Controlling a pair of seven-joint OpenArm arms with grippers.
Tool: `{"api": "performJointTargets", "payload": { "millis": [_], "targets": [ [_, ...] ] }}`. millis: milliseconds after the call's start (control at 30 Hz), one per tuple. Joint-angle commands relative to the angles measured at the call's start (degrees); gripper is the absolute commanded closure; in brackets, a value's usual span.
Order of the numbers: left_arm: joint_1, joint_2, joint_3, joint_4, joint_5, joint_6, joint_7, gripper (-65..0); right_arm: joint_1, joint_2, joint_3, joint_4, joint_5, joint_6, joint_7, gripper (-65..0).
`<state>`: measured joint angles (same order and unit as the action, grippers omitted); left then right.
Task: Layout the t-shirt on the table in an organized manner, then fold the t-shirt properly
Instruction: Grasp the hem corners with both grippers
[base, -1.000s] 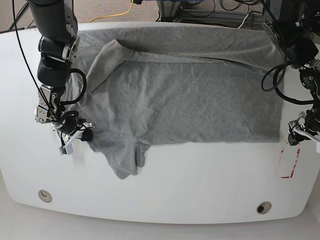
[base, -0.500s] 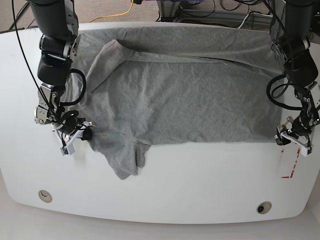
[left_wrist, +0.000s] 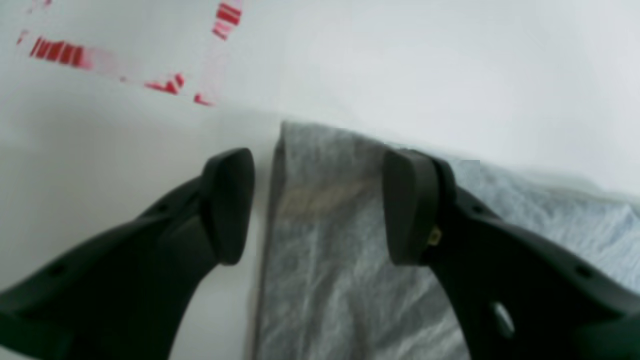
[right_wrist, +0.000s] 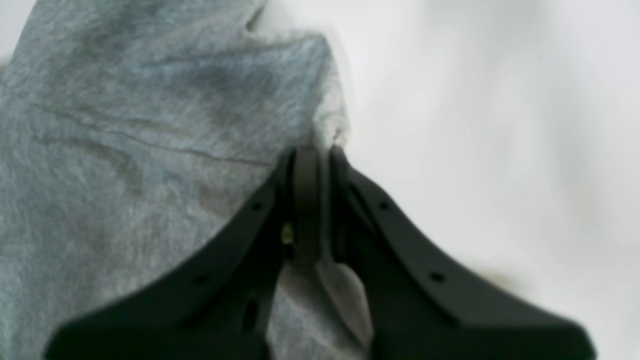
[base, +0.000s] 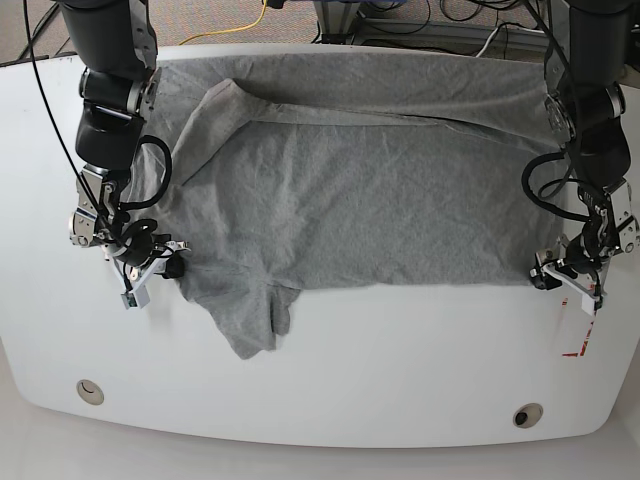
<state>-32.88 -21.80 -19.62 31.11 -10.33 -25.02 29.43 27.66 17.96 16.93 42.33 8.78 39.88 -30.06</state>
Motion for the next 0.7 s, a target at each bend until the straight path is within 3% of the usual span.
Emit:
{"api": "performJointTargets", "payload": {
  "millis": [0, 167, 233, 300, 400, 667],
  "targets": [
    [-1.18, -0.75, 1.11, 0.14, -0.18, -0.17, 0.77, -38.1, 1.66, 0.99, 0.17, 1.15, 0.67, 0.12, 1.01, -2.9],
    [-0.92, -0.66, 1.81, 0.23, -0.27, -0.26, 0.86, -34.7, 1.66, 0.99, 0.17, 1.15, 0.76, 0.12, 1.01, -2.9],
    [-0.83, -0.66, 1.81, 0.23, -0.27, -0.26, 0.86, -26.7, 1.66, 0.99, 0.17, 1.15, 0.76, 0.12, 1.01, -2.9],
    [-0.83, -0.66, 1.81, 0.23, -0.27, -0.26, 0.86, -13.9, 1.66, 0.99, 0.17, 1.15, 0.76, 0.12, 1.01, -2.9],
    [-0.74, -0.66, 1.81, 0.23, -0.27, -0.26, 0.86, -3.8, 1.66, 0.99, 0.17, 1.15, 0.76, 0.12, 1.01, -2.9],
    [-0.13, -0.66, 1.81, 5.94, -0.27, -0.44, 0.86, -1.7, 1.92, 0.99, 0.17, 1.15, 0.67, 0.12, 0.92, 0.0]
  ]
}}
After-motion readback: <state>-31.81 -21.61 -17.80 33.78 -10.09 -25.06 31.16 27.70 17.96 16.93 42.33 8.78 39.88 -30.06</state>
